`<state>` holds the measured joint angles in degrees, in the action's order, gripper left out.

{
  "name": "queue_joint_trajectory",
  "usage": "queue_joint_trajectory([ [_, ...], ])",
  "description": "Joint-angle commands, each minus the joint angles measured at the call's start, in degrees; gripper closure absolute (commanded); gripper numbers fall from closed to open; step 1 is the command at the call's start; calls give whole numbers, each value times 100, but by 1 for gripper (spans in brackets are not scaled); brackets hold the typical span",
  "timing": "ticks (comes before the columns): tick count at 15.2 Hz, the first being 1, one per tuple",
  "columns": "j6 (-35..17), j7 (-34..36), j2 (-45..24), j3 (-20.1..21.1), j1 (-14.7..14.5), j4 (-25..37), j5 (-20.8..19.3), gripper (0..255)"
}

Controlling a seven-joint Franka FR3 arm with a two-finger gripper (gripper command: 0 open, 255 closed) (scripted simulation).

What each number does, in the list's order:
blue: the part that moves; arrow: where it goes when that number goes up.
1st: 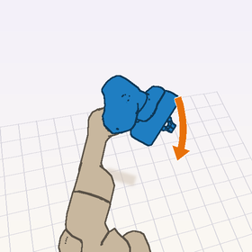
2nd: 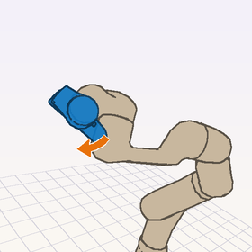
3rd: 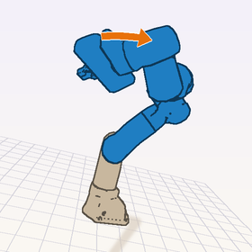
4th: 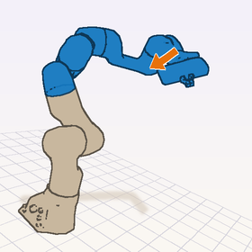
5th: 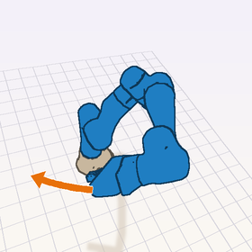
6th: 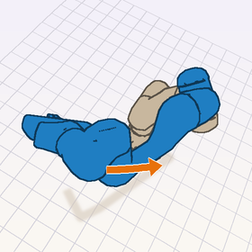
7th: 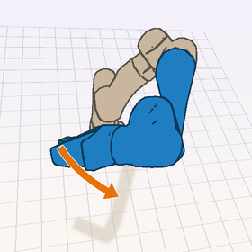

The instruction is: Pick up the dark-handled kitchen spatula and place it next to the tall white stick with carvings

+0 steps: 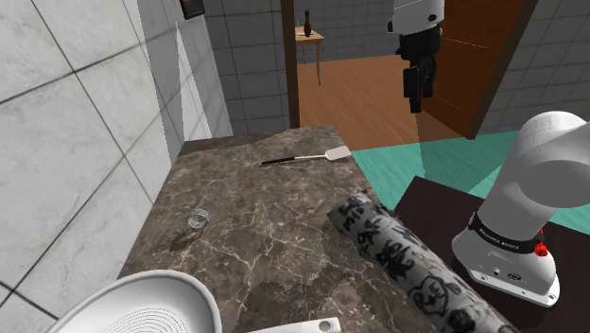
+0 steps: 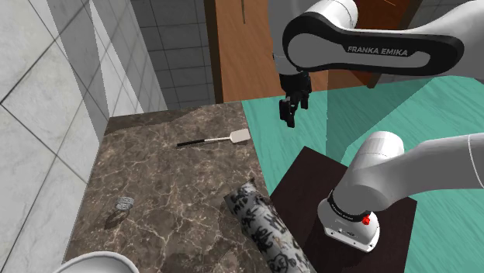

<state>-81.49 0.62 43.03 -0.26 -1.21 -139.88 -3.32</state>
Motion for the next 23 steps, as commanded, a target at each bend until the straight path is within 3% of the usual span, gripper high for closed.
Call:
queue_joint_trajectory([
  [1,0,0,0,0,0,0,0,0],
  [12,-2481,-1631,-1665,-438,-515,-12,-124,0],
  [23,-4369,-3340,-3613,-565,-1053,803,340,0],
])
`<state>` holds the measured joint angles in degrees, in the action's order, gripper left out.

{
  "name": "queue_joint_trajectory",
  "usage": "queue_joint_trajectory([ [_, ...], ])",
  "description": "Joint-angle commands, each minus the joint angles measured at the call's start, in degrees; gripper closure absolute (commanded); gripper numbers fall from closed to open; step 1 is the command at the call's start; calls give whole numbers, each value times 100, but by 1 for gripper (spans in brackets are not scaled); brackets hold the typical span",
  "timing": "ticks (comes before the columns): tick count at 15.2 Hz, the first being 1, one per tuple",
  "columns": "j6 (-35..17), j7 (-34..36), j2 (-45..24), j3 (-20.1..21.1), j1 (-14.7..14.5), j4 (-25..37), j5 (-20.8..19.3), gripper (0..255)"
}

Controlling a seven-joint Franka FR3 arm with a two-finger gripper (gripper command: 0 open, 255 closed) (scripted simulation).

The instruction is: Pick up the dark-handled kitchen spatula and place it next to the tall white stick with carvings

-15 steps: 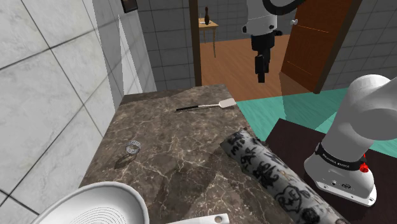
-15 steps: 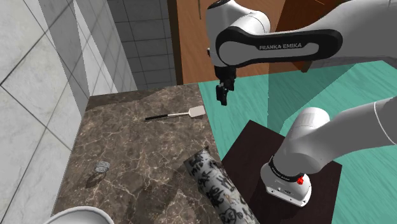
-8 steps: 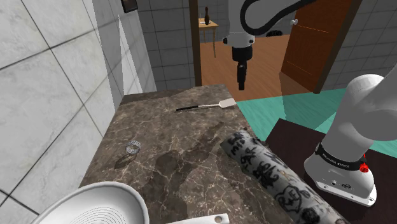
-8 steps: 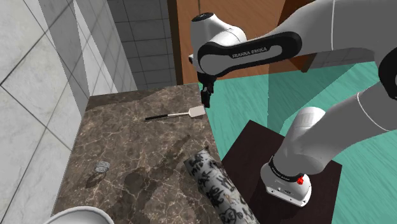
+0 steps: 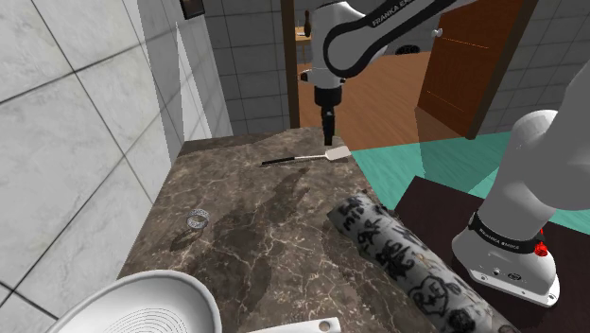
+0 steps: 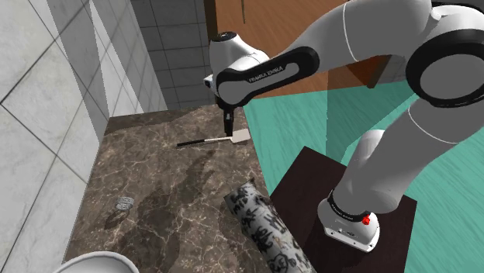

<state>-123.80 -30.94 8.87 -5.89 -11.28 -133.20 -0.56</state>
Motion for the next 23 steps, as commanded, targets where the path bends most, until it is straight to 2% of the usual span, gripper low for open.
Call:
queue_joint_trajectory([
  [1,-269,-347,-369,9,-87,240,132,0],
  [5,-655,-889,-928,79,-204,621,371,0],
  [12,-1212,-939,-1299,95,-210,432,444,0],
  [20,-1211,-939,-1298,95,-210,432,444,0],
  [21,-1211,-939,-1298,95,-210,432,444,255],
  [23,-1211,-939,-1298,95,-210,432,444,255],
])
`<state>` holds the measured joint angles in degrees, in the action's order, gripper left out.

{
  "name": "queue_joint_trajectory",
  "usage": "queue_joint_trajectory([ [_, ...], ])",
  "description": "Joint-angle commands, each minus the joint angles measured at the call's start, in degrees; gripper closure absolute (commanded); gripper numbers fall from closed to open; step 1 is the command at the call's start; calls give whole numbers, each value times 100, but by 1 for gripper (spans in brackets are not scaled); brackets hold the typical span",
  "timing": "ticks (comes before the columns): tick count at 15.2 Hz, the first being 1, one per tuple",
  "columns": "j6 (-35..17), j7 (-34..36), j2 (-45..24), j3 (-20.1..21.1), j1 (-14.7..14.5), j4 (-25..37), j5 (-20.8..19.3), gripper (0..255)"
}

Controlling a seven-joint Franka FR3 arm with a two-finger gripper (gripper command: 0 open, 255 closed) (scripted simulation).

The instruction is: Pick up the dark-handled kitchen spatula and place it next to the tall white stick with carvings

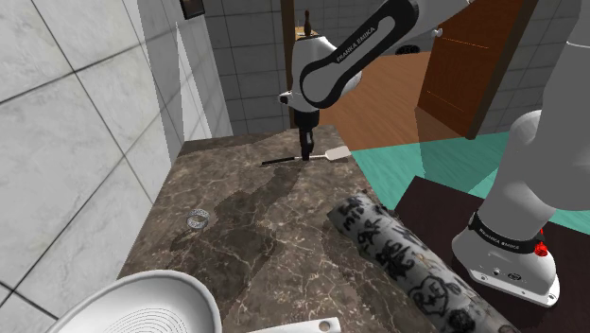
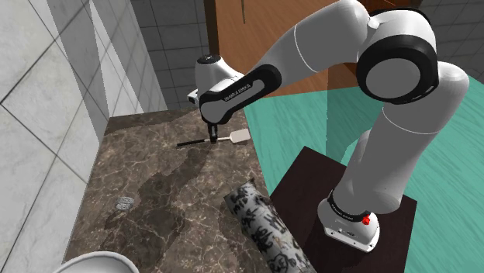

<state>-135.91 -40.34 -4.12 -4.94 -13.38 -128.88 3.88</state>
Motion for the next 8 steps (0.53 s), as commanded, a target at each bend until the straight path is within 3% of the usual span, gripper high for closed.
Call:
queue_joint_trajectory([
  [1,0,0,0,0,0,0,0,255],
  [8,73,10,48,-1,0,26,-11,255],
])
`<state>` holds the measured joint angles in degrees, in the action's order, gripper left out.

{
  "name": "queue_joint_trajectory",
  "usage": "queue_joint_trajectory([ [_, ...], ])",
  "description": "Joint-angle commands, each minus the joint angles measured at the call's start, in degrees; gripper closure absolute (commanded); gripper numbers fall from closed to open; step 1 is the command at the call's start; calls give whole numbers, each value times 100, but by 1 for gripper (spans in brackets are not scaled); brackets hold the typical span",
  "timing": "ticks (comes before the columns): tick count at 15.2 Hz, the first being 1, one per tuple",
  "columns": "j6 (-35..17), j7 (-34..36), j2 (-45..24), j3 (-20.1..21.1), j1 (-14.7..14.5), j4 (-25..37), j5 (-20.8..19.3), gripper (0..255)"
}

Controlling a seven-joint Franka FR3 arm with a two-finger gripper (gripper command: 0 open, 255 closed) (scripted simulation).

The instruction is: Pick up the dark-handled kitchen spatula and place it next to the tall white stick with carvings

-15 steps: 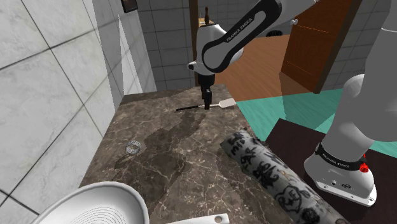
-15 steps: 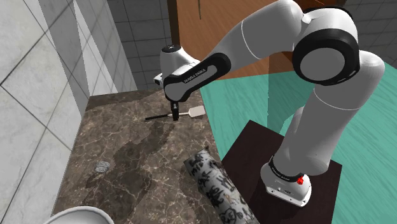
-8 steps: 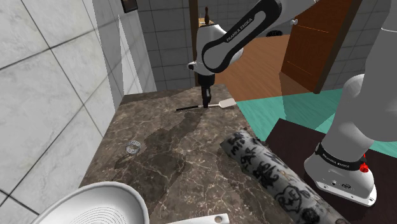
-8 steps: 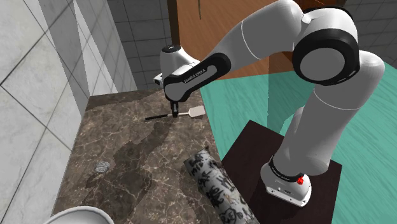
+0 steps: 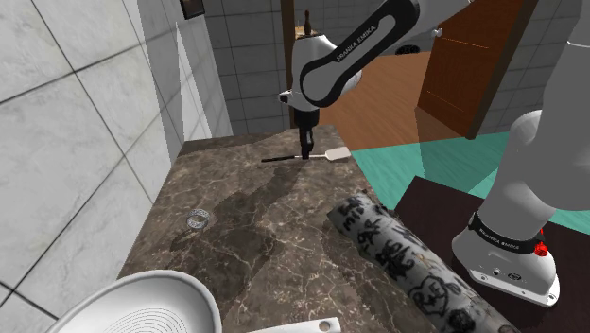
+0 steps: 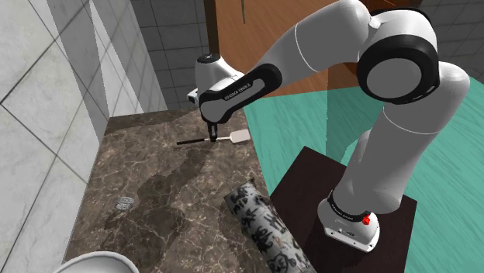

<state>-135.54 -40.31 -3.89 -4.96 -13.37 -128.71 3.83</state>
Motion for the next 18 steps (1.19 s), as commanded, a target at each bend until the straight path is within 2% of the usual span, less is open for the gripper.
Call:
queue_joint_trajectory([
  [1,110,17,74,-1,-2,36,-16,255],
  [18,1388,138,696,-4,0,698,-138,255],
])
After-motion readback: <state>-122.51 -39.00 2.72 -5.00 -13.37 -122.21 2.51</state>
